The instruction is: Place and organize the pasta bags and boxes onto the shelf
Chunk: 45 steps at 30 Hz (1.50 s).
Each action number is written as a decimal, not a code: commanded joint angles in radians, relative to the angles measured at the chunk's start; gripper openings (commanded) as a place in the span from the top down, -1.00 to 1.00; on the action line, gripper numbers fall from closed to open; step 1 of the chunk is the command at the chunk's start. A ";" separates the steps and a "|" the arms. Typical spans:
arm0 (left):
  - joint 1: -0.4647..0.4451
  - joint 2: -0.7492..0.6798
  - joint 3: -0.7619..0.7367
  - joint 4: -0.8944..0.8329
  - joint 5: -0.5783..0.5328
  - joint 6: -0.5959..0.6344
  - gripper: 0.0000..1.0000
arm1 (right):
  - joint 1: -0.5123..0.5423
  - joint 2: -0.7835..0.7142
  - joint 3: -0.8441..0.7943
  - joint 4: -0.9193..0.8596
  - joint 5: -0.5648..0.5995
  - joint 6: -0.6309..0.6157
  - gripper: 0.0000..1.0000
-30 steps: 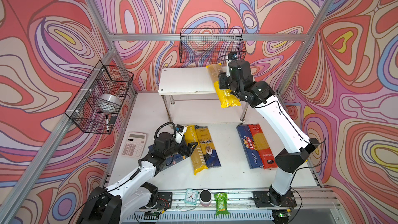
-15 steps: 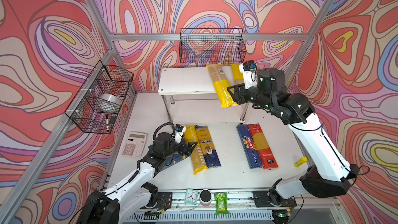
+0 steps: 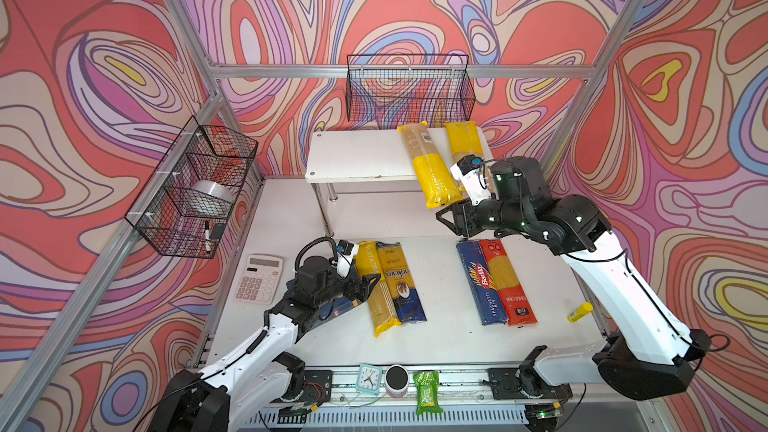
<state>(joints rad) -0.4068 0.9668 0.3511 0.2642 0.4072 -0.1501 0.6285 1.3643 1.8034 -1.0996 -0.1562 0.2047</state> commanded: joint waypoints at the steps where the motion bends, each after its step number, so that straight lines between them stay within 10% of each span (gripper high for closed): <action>1: -0.005 0.016 -0.005 0.003 0.008 0.004 -1.00 | -0.003 -0.033 -0.051 0.062 -0.047 0.012 -0.07; 45: -0.004 0.015 -0.011 0.014 0.009 -0.008 -1.00 | -0.004 0.231 0.120 0.339 -0.089 -0.043 -0.10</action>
<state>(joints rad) -0.4068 0.9977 0.3508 0.2657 0.4110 -0.1539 0.6365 1.5841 1.8771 -0.7937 -0.2890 0.1871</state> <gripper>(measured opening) 0.994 0.549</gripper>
